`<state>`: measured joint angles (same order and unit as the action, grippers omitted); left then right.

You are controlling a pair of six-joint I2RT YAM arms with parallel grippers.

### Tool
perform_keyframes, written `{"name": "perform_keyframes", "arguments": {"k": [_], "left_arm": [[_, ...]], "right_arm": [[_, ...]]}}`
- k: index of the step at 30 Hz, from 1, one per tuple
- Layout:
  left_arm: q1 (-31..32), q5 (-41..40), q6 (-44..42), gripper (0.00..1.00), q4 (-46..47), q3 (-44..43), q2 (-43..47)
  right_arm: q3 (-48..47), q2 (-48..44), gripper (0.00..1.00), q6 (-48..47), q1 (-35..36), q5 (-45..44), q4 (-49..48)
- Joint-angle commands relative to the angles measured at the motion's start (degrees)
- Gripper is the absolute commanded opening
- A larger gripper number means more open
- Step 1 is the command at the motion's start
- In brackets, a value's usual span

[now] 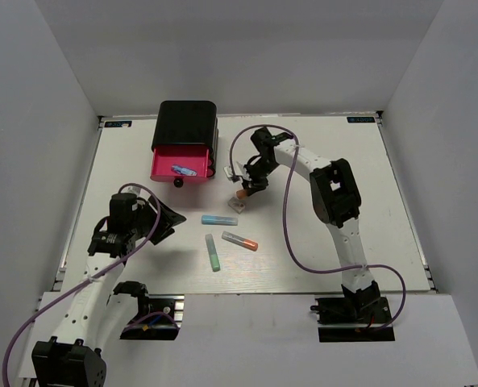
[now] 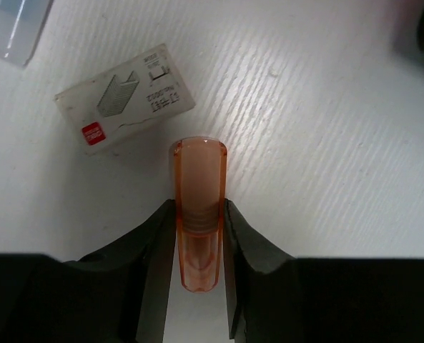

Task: Sort the stationery into containers
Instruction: Pick up the stationery from the center of the board, then place the stationery in the drawer.

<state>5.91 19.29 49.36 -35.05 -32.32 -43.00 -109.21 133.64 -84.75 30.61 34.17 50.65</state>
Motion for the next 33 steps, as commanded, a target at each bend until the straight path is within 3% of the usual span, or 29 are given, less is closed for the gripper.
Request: {"name": "perform_keyframes", "arguments": {"k": [1, 8, 13, 16, 23, 27, 31, 33], "left_arm": [[-0.02, 0.05, 0.29, 0.68, 2.26, 0.15, -0.15], [-0.02, 0.57, 0.29, 0.65, 5.69, 3.39, 0.38], [-0.02, 0.57, 0.29, 0.65, 7.71, 4.01, -0.15], [-0.02, 0.57, 0.29, 0.65, 9.2, 4.01, -0.85], [-0.02, -1.27, 0.29, 0.63, 12.19, 2.96, -2.61], [-0.02, -3.37, -0.23, 0.59, 13.51, 2.43, -3.92], [-0.02, -4.7, -0.76, 0.58, 17.98, 2.43, -5.24], [-0.02, -5.23, -1.29, 0.56, 20.27, 3.13, -5.95]], "right_arm": [[2.51, -2.49, 0.09, 3.08, -0.99, -1.59, 3.78], [7.69, -21.83, 0.04, 22.6, 0.06, 10.55, -12.67], [10.42, -29.48, 0.02, 38.41, 4.8, 11.01, -30.15], [9.9, -28.62, 0.06, 45.01, 7.88, 7.59, -38.77], [-1.95, -17.03, 0.08, 50.73, 13.07, 1.52, -43.35], [-7.94, -10.44, 0.22, 52.58, 14.12, -3.14, -43.53], [-12.51, -7.61, 0.5, 51.97, 13.95, -4.82, -41.87], [-11.82, -8.92, 0.59, 51.0, 14.04, -4.64, -41.51]]}}
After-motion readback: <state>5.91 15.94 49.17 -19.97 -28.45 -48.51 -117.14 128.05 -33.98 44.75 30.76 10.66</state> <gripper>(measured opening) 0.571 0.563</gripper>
